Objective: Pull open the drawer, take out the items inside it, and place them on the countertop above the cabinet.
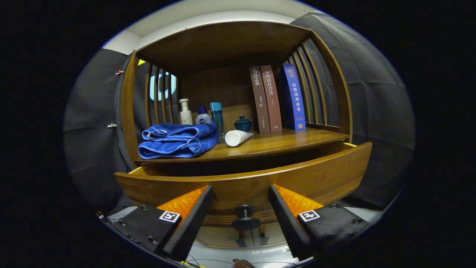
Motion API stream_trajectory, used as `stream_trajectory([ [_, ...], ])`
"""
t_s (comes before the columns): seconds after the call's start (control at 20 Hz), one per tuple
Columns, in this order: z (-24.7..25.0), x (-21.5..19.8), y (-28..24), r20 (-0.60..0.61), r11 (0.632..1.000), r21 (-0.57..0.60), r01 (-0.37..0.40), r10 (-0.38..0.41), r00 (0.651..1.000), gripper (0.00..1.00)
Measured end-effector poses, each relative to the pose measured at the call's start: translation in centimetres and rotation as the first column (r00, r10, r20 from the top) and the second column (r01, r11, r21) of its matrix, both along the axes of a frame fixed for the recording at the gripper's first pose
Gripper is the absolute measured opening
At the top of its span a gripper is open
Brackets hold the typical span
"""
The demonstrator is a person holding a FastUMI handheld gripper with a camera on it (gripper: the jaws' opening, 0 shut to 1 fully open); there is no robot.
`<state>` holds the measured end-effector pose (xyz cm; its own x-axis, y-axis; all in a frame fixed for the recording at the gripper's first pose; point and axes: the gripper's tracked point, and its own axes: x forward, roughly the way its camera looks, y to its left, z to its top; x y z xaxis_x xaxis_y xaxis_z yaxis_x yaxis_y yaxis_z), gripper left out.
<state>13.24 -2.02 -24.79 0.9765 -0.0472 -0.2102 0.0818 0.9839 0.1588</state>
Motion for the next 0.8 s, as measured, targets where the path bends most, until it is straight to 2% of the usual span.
stream_trajectory([
  [0.35,-1.0,3.6,-0.5,-0.024,1.0,-0.022,-0.006,0.006,1.0,1.0],
  [0.8,-1.3,5.0,-0.7,-0.037,0.999,-0.042,0.001,-0.002,0.999,0.99],
])
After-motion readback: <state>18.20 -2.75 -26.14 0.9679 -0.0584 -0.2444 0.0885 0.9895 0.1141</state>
